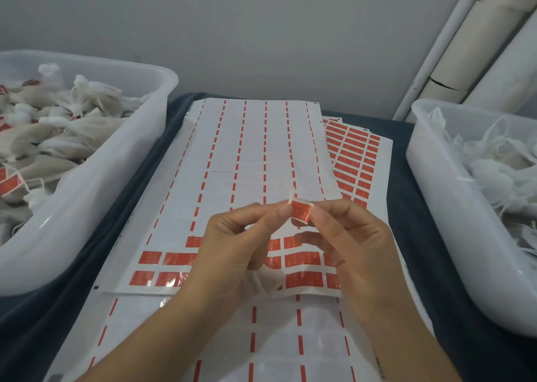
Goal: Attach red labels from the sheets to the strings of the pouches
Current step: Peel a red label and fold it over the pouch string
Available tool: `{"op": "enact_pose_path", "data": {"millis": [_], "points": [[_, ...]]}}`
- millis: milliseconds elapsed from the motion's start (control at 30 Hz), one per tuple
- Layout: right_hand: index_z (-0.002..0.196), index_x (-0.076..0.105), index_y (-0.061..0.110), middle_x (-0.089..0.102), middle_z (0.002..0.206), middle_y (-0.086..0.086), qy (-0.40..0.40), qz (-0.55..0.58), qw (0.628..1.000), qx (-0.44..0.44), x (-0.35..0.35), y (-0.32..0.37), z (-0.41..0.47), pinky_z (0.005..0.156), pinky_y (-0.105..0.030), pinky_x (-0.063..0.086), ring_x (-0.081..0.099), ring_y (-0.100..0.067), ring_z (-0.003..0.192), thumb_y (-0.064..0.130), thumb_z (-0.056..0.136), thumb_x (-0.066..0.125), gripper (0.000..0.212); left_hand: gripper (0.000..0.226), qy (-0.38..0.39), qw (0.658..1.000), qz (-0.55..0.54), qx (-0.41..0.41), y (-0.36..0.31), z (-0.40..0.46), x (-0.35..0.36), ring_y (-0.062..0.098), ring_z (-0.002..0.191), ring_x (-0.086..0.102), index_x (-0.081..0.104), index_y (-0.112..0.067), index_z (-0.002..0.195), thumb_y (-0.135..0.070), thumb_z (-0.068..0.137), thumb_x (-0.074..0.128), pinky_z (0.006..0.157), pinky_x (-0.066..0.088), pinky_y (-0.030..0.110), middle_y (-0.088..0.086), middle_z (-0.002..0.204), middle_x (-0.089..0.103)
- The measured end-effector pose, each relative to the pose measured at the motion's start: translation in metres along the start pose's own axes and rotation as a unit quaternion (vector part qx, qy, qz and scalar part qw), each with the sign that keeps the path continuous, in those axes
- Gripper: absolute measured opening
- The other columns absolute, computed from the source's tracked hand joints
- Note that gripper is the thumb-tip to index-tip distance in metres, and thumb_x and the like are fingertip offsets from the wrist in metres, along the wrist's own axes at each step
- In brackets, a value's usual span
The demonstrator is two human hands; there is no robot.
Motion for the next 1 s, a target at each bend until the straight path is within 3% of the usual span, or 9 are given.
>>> {"op": "enact_pose_path", "data": {"millis": [200,333,467,567,667,767,800,867,1000], "points": [[0.075,0.069,0.028,0.073,0.082,0.017,-0.009,0.002,1.0,0.001,-0.002,-0.004,0.001,0.067,-0.012,0.052,0.071,-0.009,0.079,0.037,0.063,0.064,0.015,0.027,0.003,1.0,0.009,0.004,0.003,0.002,-0.001,0.008,0.038,0.031,0.075,-0.028,0.065,-0.047,0.05,0.066,0.099,0.021,0.061,-0.001,0.039,0.038],[0.072,0.07,0.03,0.073,0.082,0.016,-0.011,0.005,1.0,-0.007,-0.003,-0.005,0.001,0.069,-0.014,0.053,0.071,-0.01,0.079,0.035,0.064,0.065,0.011,0.025,0.007,1.0,0.003,0.009,0.004,0.003,-0.003,0.008,0.039,0.03,0.075,-0.029,0.065,-0.048,0.051,0.066,0.097,0.019,0.041,-0.002,0.039,0.037],[0.073,0.069,0.028,0.073,0.08,0.015,-0.016,0.003,1.0,-0.021,-0.003,-0.004,0.002,0.067,-0.013,0.053,0.071,-0.011,0.078,0.033,0.065,0.065,0.01,0.023,0.011,1.0,0.001,0.004,0.004,0.001,-0.002,0.008,0.039,0.03,0.075,-0.028,0.063,-0.046,0.053,0.065,0.099,0.019,0.06,-0.002,0.039,0.036],[0.076,0.064,0.024,0.072,0.075,0.018,-0.024,-0.013,0.999,-0.039,-0.002,-0.003,0.0,0.061,-0.007,0.049,0.07,-0.006,0.072,0.031,0.064,0.063,0.014,0.026,0.011,1.0,0.007,0.012,0.007,0.001,-0.002,0.007,0.038,0.031,0.074,-0.027,0.063,-0.048,0.051,0.065,0.099,0.032,0.052,-0.002,0.039,0.037],[0.076,0.06,0.021,0.069,0.074,0.022,-0.038,-0.029,0.997,-0.056,0.001,-0.005,-0.003,0.057,-0.003,0.046,0.069,-0.001,0.07,0.031,0.063,0.062,0.016,0.028,-0.006,1.0,0.007,0.026,0.01,0.003,-0.002,0.007,0.038,0.034,0.075,-0.026,0.065,-0.048,0.05,0.066,0.071,0.052,0.019,-0.003,0.04,0.04],[0.078,0.057,0.023,0.068,0.075,0.024,-0.044,-0.057,0.996,-0.059,0.006,-0.011,-0.004,0.059,-0.004,0.047,0.068,0.0,0.071,0.034,0.063,0.062,0.019,0.025,-0.029,0.999,-0.025,-0.011,0.019,0.004,0.0,0.006,0.036,0.035,0.075,-0.023,0.063,-0.042,0.049,0.067,0.073,0.052,0.03,-0.002,0.04,0.038],[0.08,0.056,0.025,0.068,0.076,0.024,-0.049,-0.066,0.995,-0.056,0.007,-0.012,-0.004,0.059,-0.004,0.047,0.068,0.0,0.072,0.036,0.063,0.062,0.021,0.024,-0.035,0.999,-0.034,-0.02,0.021,0.005,0.0,0.006,0.035,0.035,0.074,-0.021,0.062,-0.041,0.05,0.067,0.056,0.055,0.03,-0.002,0.04,0.038],[0.089,0.049,0.029,0.068,0.076,0.026,-0.064,-0.068,0.995,-0.037,0.004,-0.014,-0.001,0.056,-0.003,0.046,0.068,0.001,0.071,0.038,0.064,0.064,0.031,0.017,-0.061,0.997,-0.039,-0.021,0.021,0.009,-0.002,0.005,0.035,0.034,0.072,-0.022,0.056,-0.037,0.06,0.067,0.035,0.043,0.016,-0.003,0.04,0.038],[0.101,0.042,0.043,0.065,0.088,0.033,-0.121,-0.066,0.99,-0.017,-0.022,-0.012,0.014,0.054,-0.009,0.049,0.066,0.006,0.08,0.051,0.074,0.058,0.032,0.023,-0.15,0.976,-0.16,-0.014,0.005,0.021,-0.03,0.006,0.031,0.028,0.061,-0.017,0.058,-0.025,0.077,0.071,0.032,0.034,0.013,-0.004,0.046,0.039]]}}
Point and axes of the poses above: each hand's wrist, its own z-axis towards the middle knuckle, its own x-axis out of the palm, y = z × x, the point moved 3 cm from there along z, towards the middle knuckle
